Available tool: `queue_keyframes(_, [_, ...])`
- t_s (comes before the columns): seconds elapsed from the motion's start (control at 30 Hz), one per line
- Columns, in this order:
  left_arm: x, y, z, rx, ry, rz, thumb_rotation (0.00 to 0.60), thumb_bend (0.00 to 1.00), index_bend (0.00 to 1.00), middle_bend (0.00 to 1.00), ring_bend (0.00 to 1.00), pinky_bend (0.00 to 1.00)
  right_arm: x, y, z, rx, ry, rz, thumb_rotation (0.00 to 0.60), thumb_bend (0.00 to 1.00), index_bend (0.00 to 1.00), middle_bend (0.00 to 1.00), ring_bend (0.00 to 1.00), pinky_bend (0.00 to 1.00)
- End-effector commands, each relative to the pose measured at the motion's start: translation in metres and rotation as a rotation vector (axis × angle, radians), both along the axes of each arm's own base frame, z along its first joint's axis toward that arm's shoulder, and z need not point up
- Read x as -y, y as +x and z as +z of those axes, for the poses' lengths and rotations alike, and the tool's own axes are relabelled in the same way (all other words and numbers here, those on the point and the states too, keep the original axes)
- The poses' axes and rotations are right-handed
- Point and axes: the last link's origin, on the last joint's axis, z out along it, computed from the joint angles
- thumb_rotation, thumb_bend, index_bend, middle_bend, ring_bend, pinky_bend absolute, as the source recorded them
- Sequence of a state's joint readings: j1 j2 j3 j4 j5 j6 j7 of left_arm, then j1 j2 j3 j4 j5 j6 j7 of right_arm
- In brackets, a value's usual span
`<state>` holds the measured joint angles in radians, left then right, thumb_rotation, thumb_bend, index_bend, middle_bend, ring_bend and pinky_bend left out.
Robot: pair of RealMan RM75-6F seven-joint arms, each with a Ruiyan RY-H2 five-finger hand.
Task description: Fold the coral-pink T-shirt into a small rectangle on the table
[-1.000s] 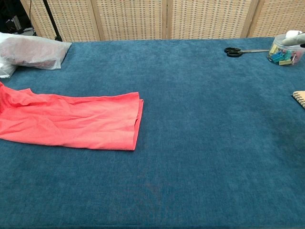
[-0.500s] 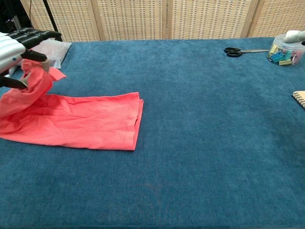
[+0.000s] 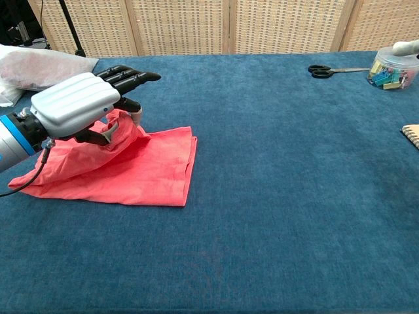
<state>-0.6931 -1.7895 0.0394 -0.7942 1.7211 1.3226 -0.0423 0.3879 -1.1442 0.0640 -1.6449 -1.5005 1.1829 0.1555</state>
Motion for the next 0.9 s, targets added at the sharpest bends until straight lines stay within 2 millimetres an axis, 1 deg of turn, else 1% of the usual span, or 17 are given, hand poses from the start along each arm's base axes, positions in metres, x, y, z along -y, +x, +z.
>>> queue_keyframes(0.03, [0.001, 0.006, -0.005, 0.006, -0.007, -0.009, 0.6, 0.61, 0.74, 0.0, 0.0, 0.0, 0.0, 0.0, 0.0, 0.002, 0.0, -0.001, 0.6, 0.21, 0.0, 0.0, 0.0, 0.0])
queue_keyframes(0.17, [0.003, 0.014, -0.011, 0.013, -0.016, -0.021, 0.6, 0.61, 0.74, 0.0, 0.0, 0.0, 0.0, 0.0, 0.001, 0.003, 0.0, -0.001, 0.6, 0.21, 0.0, 0.0, 0.0, 0.0])
queue_keyframes(0.23, [0.005, 0.023, -0.02, 0.014, -0.03, -0.033, 0.6, 0.61, 0.74, 0.0, 0.0, 0.0, 0.0, 0.0, 0.001, 0.006, 0.0, -0.001, 0.6, 0.21, 0.0, 0.0, 0.0, 0.0])
queue_keyframes(0.47, [0.005, 0.04, -0.039, 0.0, -0.053, -0.041, 0.6, 0.61, 0.74, 0.0, 0.0, 0.0, 0.0, 0.0, 0.002, 0.01, 0.0, -0.003, 0.6, 0.21, 0.0, 0.0, 0.0, 0.0])
queue_keyframes(0.63, [0.006, 0.046, -0.052, -0.023, -0.066, -0.04, 0.6, 0.6, 0.74, 0.0, 0.0, 0.0, 0.001, 0.0, 0.003, 0.012, 0.003, -0.005, 0.6, 0.21, 0.0, 0.0, 0.0, 0.0])
queue_keyframes(0.67, [0.007, 0.046, -0.053, -0.023, -0.066, -0.038, 0.6, 0.58, 0.72, 0.0, 0.0, 0.0, 0.001, 0.0, 0.003, 0.013, 0.004, -0.005, 0.6, 0.21, 0.0, 0.0, 0.0, 0.0])
queue_keyframes(0.7, [0.007, 0.046, -0.054, -0.021, -0.066, -0.033, 0.6, 0.55, 0.63, 0.0, 0.0, 0.0, 0.001, -0.001, 0.003, 0.013, 0.004, -0.005, 0.6, 0.21, 0.0, 0.0, 0.0, 0.0])
queue_keyframes(0.73, [0.008, 0.047, -0.054, -0.006, -0.072, -0.026, 0.6, 0.49, 0.45, 0.0, 0.0, 0.0, 0.001, -0.001, 0.003, 0.013, 0.005, -0.005, 0.6, 0.21, 0.0, 0.0, 0.0, 0.0])
queue_keyframes(0.77, [0.009, 0.047, -0.054, 0.015, -0.08, -0.019, 0.6, 0.45, 0.31, 0.0, 0.0, 0.0, 0.0, -0.001, 0.003, 0.014, 0.005, -0.004, 0.6, 0.21, 0.0, 0.0, 0.0, 0.0])
queue_keyframes(0.8, [0.01, 0.047, -0.053, 0.038, -0.085, -0.011, 0.6, 0.38, 0.12, 0.0, 0.0, 0.0, 0.0, 0.0, 0.003, 0.015, 0.005, -0.004, 0.6, 0.21, 0.0, 0.0, 0.0, 0.0])
queue_keyframes(0.83, [0.01, 0.047, -0.051, 0.056, -0.091, -0.007, 0.6, 0.31, 0.02, 0.0, 0.0, 0.0, 0.0, -0.001, 0.003, 0.015, 0.005, -0.004, 0.6, 0.21, 0.0, 0.0, 0.0, 0.0])
queue_keyframes(0.9, [0.011, 0.048, -0.048, 0.084, -0.098, -0.003, 0.6, 0.2, 0.0, 0.0, 0.0, 0.0, 0.0, -0.001, 0.003, 0.014, 0.006, -0.004, 0.6, 0.21, 0.0, 0.0, 0.0, 0.0])
